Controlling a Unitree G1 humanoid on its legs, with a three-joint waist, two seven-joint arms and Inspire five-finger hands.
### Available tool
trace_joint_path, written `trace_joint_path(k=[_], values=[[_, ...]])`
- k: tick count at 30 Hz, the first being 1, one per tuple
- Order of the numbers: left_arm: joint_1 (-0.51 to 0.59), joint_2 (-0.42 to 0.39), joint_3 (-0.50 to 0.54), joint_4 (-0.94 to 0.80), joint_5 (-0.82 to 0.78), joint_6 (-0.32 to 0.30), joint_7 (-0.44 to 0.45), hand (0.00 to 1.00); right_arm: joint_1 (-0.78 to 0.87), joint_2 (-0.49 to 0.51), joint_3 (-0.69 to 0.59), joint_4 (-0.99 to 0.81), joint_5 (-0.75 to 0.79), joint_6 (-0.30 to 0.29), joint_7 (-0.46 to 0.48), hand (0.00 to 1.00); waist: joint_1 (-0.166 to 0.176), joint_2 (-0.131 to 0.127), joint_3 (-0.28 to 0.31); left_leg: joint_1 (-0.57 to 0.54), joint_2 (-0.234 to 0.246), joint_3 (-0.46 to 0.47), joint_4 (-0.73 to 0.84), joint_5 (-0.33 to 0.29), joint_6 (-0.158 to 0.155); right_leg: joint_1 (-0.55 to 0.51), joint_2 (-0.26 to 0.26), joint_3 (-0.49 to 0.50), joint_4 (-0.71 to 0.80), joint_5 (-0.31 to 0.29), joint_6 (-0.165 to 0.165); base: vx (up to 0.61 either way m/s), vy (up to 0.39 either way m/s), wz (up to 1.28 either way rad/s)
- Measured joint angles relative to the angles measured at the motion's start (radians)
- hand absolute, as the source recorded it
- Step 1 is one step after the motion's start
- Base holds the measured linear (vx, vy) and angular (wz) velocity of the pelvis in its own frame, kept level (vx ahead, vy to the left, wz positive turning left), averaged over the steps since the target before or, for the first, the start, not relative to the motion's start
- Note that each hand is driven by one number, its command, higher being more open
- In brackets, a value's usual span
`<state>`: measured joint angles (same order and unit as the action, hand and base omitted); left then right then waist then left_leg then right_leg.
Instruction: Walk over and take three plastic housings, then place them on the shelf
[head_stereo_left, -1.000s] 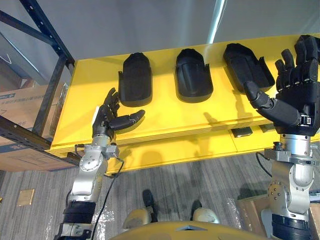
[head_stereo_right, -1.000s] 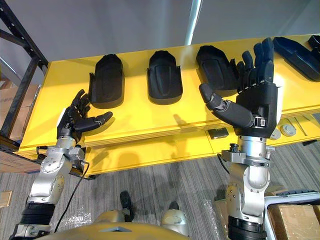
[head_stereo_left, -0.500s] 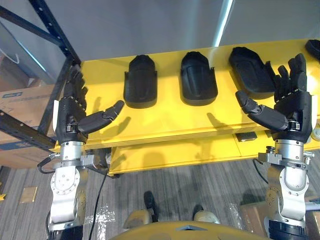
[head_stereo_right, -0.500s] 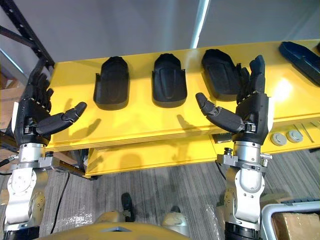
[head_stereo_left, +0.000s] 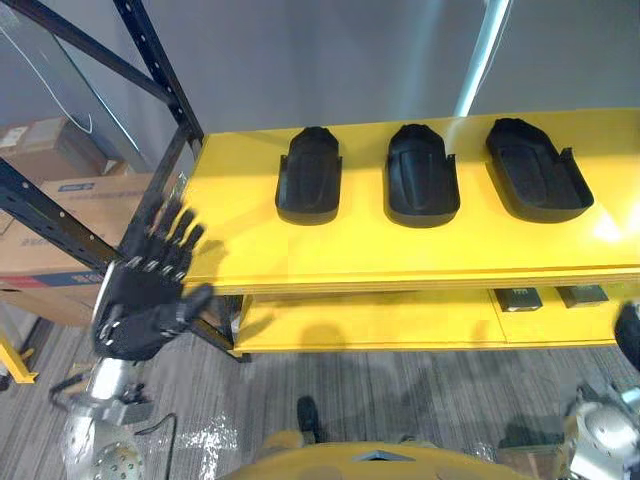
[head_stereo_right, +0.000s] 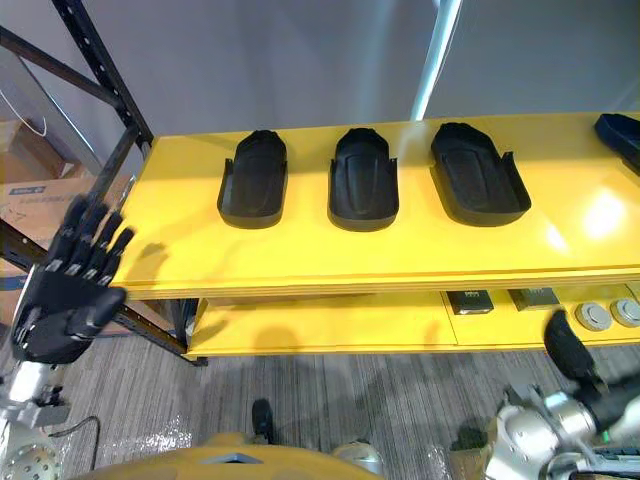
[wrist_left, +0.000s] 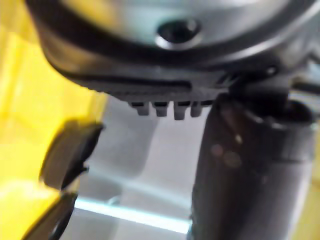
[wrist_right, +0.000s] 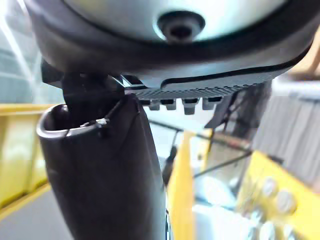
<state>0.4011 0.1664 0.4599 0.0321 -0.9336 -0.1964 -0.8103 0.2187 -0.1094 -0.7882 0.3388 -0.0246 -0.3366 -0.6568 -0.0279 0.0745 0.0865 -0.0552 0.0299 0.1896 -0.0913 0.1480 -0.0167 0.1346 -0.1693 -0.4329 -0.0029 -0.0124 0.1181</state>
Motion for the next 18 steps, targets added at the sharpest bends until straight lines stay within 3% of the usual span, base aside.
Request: trace_joint_path(k=[4,8,10,13,17,18], values=[[0.002,-0.02,0.018,0.326,-0.129,-0.002,-0.008,1.0,0.016,0.011,-0.033,0.267,0.093,-0.002,-0.04,1.0,0.002,-0.009,-0.003,0.012,-0.004,-0.014,0.0,-0.005,0.006,0.022,-0.001,-0.022,0.005,-0.023,-0.001,-0.01,0.003,0.12],[0.019,-0.091,0.029,0.503,-0.197,0.007,-0.026,1.0,0.041,0.064,-0.035,0.372,0.173,0.004,-0.031,1.0,0.018,-0.021,-0.004,0.012,-0.017,-0.007,0.0,-0.01,0.013,0.025,-0.006,-0.05,0.009,-0.037,0.01,-0.02,0.028,0.23],[0.027,-0.126,0.058,0.575,-0.209,0.014,-0.038,1.0,0.04,0.094,-0.038,0.433,0.199,0.017,-0.025,1.0,0.029,-0.034,-0.005,0.011,-0.02,-0.001,0.0,-0.01,0.014,0.028,-0.011,-0.063,0.009,-0.042,0.016,0.04,0.035,0.21],[0.039,-0.166,0.119,0.684,-0.245,0.07,-0.042,1.0,0.04,0.147,-0.037,0.514,0.264,0.048,0.012,1.0,0.043,-0.062,-0.004,0.019,-0.029,-0.003,0.0,-0.016,0.022,0.045,-0.027,-0.086,0.02,-0.058,0.019,0.07,0.024,0.23],[0.03,-0.193,0.12,0.8,-0.118,0.128,0.071,1.0,0.036,0.157,-0.02,0.611,0.331,0.078,0.093,1.0,0.053,-0.071,-0.001,0.029,-0.063,-0.015,0.0,-0.031,0.041,0.066,-0.055,-0.107,0.02,-0.068,0.015,0.09,0.062,0.16],[0.017,-0.19,0.093,0.821,-0.003,0.154,0.177,1.0,0.031,0.154,0.0,0.635,0.356,0.083,0.142,1.0,0.049,-0.072,0.001,0.029,-0.074,-0.02,0.0,-0.037,0.046,0.069,-0.063,-0.11,0.019,-0.069,0.01,0.08,0.059,0.12]])
